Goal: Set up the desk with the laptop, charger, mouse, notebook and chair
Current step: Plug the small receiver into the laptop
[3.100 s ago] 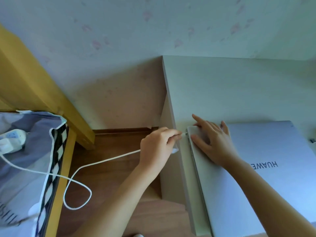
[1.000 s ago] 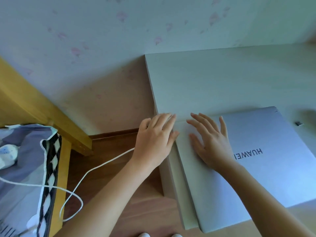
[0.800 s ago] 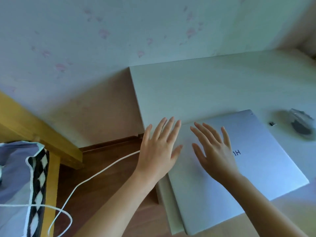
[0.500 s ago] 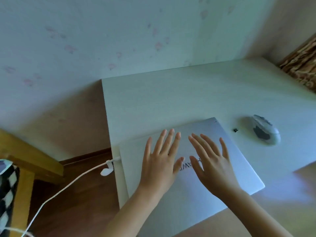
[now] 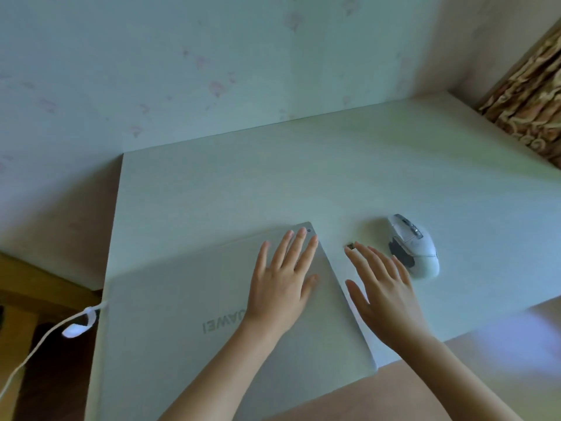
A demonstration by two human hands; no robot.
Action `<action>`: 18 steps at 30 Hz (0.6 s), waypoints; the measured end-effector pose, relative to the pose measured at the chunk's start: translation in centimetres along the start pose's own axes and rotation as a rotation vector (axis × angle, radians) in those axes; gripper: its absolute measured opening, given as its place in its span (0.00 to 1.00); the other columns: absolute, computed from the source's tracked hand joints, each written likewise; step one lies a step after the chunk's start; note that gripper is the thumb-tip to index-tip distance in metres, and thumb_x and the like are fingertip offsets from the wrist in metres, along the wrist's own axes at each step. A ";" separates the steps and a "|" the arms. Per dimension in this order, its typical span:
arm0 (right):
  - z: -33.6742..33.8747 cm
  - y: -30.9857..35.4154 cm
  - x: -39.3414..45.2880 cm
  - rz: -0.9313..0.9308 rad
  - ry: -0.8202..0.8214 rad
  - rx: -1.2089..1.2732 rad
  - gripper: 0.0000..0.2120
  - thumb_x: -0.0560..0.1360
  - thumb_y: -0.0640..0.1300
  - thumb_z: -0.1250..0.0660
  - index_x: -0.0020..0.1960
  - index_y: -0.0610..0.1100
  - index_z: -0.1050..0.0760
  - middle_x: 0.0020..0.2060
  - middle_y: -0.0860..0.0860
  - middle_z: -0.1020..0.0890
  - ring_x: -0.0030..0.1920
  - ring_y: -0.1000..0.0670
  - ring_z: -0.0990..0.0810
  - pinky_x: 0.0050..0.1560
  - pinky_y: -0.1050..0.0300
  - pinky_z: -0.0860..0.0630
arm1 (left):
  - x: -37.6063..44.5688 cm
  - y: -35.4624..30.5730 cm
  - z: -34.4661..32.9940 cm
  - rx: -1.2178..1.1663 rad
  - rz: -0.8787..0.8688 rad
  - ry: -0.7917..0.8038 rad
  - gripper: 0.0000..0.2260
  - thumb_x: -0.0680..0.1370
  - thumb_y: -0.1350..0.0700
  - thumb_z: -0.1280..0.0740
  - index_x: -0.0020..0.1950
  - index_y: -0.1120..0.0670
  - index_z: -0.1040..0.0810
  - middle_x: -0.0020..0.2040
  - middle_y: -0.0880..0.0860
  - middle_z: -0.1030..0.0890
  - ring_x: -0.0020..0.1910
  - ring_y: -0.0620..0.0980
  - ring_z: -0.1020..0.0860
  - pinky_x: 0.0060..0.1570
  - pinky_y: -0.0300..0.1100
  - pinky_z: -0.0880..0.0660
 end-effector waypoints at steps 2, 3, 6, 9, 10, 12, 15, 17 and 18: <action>-0.8 -0.8 0.8 0.009 -0.012 0.010 0.22 0.74 0.46 0.35 0.67 0.45 0.29 0.65 0.45 0.24 0.63 0.42 0.24 0.62 0.43 0.28 | 0.5 0.4 -0.8 -0.028 0.023 0.013 0.26 0.80 0.40 0.47 0.77 0.48 0.41 0.77 0.50 0.37 0.75 0.51 0.38 0.70 0.58 0.37; -1.3 -1.0 1.1 0.018 -0.018 0.010 0.21 0.74 0.45 0.36 0.66 0.44 0.28 0.65 0.45 0.24 0.62 0.41 0.24 0.60 0.44 0.27 | 0.7 0.6 -1.0 -0.045 0.041 0.021 0.27 0.80 0.39 0.48 0.77 0.47 0.41 0.77 0.50 0.38 0.75 0.51 0.38 0.69 0.57 0.37; -2.1 -1.1 1.8 0.040 -0.044 0.010 0.17 0.75 0.45 0.41 0.61 0.44 0.24 0.64 0.44 0.23 0.59 0.41 0.22 0.57 0.48 0.26 | 1.1 0.8 -1.2 -0.071 0.021 0.007 0.27 0.79 0.39 0.47 0.77 0.45 0.40 0.77 0.49 0.38 0.76 0.51 0.39 0.69 0.57 0.37; -2.5 -1.5 2.1 0.044 -0.072 0.041 0.15 0.74 0.41 0.38 0.59 0.45 0.22 0.63 0.46 0.23 0.58 0.42 0.22 0.53 0.50 0.24 | 1.4 0.7 -1.4 -0.103 0.003 -0.009 0.25 0.79 0.39 0.46 0.76 0.45 0.37 0.77 0.49 0.37 0.75 0.51 0.38 0.68 0.56 0.36; -2.6 -1.7 2.3 0.036 -0.081 0.068 0.15 0.73 0.40 0.37 0.58 0.45 0.22 0.63 0.46 0.22 0.57 0.42 0.22 0.51 0.50 0.23 | 1.5 0.8 -1.5 -0.107 0.000 -0.017 0.25 0.79 0.39 0.46 0.75 0.45 0.36 0.76 0.49 0.36 0.75 0.51 0.37 0.67 0.56 0.35; -2.6 -2.2 2.9 0.031 -0.123 0.141 0.14 0.74 0.38 0.38 0.58 0.44 0.22 0.60 0.47 0.21 0.56 0.43 0.21 0.44 0.51 0.20 | 1.9 0.8 -1.7 -0.114 -0.012 -0.033 0.25 0.79 0.39 0.45 0.74 0.45 0.34 0.76 0.49 0.35 0.74 0.51 0.36 0.67 0.55 0.34; -2.6 -2.7 4.0 0.037 -0.176 0.228 0.14 0.76 0.38 0.41 0.56 0.42 0.20 0.56 0.48 0.18 0.52 0.46 0.20 0.37 0.54 0.20 | 3.0 0.7 -1.8 -0.107 -0.022 -0.049 0.25 0.78 0.39 0.45 0.73 0.45 0.32 0.75 0.50 0.34 0.74 0.52 0.35 0.66 0.55 0.34; -2.7 -3.2 4.9 0.042 -0.191 0.273 0.12 0.75 0.37 0.38 0.54 0.41 0.19 0.53 0.49 0.17 0.49 0.44 0.19 0.37 0.53 0.20 | 3.8 0.5 -1.8 -0.104 -0.015 -0.043 0.25 0.78 0.39 0.46 0.73 0.45 0.32 0.75 0.50 0.34 0.74 0.52 0.36 0.66 0.55 0.35; -2.7 -3.4 5.2 0.049 -0.198 0.290 0.11 0.74 0.36 0.37 0.52 0.41 0.18 0.51 0.49 0.16 0.46 0.44 0.19 0.36 0.52 0.20 | 4.1 0.4 -1.9 -0.099 -0.009 -0.035 0.25 0.78 0.39 0.46 0.73 0.45 0.32 0.76 0.50 0.34 0.74 0.52 0.36 0.66 0.55 0.35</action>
Point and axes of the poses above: each hand's wrist, its own x-axis towards the middle knuckle, its own z-axis out of the back of the hand, y = z × x, the point moved 5 cm from there along x, towards the middle knuckle
